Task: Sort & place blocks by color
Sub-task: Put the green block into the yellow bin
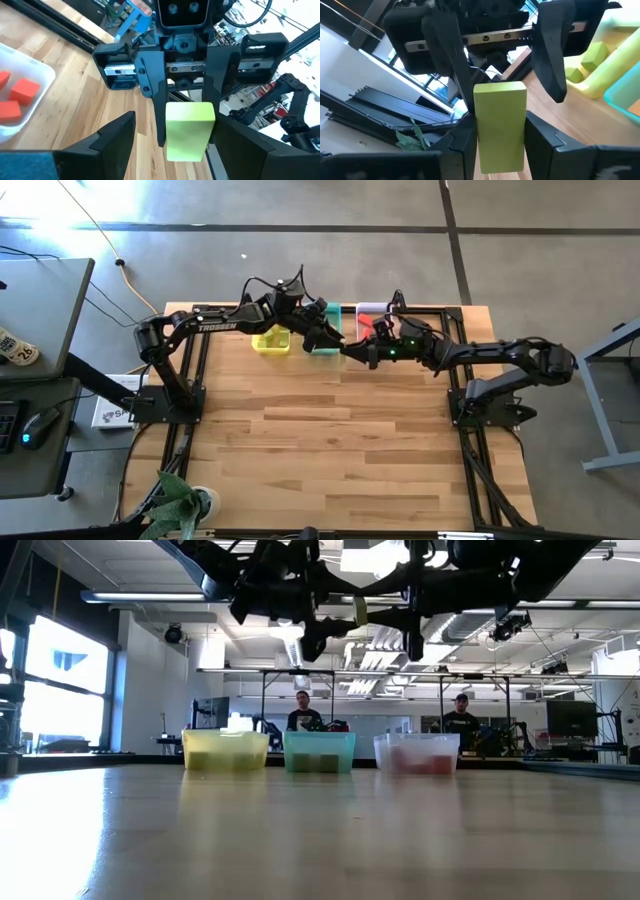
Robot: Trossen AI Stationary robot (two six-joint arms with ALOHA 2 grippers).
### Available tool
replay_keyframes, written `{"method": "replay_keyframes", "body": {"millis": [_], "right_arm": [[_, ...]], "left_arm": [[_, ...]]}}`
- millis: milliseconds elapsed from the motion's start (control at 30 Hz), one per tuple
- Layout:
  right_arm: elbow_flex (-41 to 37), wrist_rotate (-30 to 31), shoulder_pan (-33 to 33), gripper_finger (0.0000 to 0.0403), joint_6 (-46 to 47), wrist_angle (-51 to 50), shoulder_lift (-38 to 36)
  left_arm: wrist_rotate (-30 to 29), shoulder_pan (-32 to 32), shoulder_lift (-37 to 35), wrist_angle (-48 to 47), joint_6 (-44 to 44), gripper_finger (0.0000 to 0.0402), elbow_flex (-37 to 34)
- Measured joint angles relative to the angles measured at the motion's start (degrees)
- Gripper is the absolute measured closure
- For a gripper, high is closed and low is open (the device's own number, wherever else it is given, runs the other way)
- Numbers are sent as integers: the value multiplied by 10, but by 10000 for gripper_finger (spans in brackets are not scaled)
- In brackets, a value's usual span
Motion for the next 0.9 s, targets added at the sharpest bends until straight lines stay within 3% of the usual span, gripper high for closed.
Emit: {"method": "replay_keyframes", "body": {"millis": [500,667,900], "right_arm": [[0,21,7,298,-1,-8,-1],[0,34,15,298,-1,-7,-1],[0,41,18,298,-1,-7,-1]], "left_arm": [[-5,-7,0,6,6,156,0],[-34,-8,0,14,9,158,0],[-34,-13,0,20,33,199,0]]}}
